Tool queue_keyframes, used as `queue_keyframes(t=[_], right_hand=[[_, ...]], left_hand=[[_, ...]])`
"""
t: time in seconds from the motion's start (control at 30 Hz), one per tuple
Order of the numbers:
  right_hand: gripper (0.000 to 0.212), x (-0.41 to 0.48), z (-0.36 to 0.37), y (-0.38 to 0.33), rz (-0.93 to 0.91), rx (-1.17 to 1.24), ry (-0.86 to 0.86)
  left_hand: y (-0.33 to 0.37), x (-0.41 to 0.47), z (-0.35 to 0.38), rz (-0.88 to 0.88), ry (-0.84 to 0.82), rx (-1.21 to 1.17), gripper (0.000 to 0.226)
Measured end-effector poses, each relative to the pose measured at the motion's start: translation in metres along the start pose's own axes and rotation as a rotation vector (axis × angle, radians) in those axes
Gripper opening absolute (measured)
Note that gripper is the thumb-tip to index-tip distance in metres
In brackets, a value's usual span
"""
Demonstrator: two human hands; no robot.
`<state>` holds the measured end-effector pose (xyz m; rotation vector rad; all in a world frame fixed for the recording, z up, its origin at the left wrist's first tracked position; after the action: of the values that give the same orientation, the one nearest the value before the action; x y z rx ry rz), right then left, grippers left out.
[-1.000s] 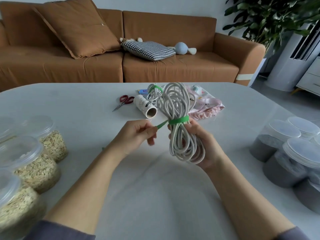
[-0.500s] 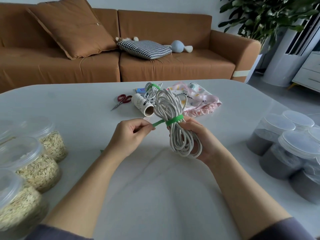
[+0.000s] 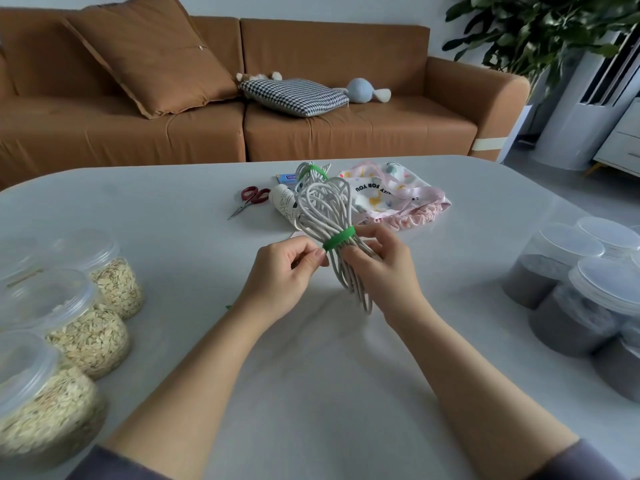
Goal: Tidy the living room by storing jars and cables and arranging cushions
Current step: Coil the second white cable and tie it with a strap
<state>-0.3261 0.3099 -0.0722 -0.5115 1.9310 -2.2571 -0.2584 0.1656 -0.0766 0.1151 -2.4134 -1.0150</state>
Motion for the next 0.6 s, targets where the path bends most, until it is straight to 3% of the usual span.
queue_keyframes(t=[0.17,0.33,0.6], right_hand=[[0.011,-0.006,0.005,0.002,-0.205,-0.234,0.022],[0.023,-0.006,0.01,0.009,-0.315,-0.302,-0.007],[0.061,0.004,-0.003,0.013,-0.377,-0.27,-0.339]], left_hand=[[-0.002,0.0,0.004,-0.052,0.027,-0.053,0.023],[-0.002,0.001,0.011,-0.197,0.053,-0.125,0.027],[0.0,0.006,0.0,-0.267,0.06,-0.288,0.026]])
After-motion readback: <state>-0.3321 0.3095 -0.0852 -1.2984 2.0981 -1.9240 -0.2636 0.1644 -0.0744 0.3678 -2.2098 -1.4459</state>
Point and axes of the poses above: each hand's wrist, its own x-axis towards the middle knuckle, its own z-axis out of the palm, y = z × x, the point moved 1 cm from there along x, towards the middle knuckle, and after that the axes turned 12 degrees about x, right-handed, at the moved point
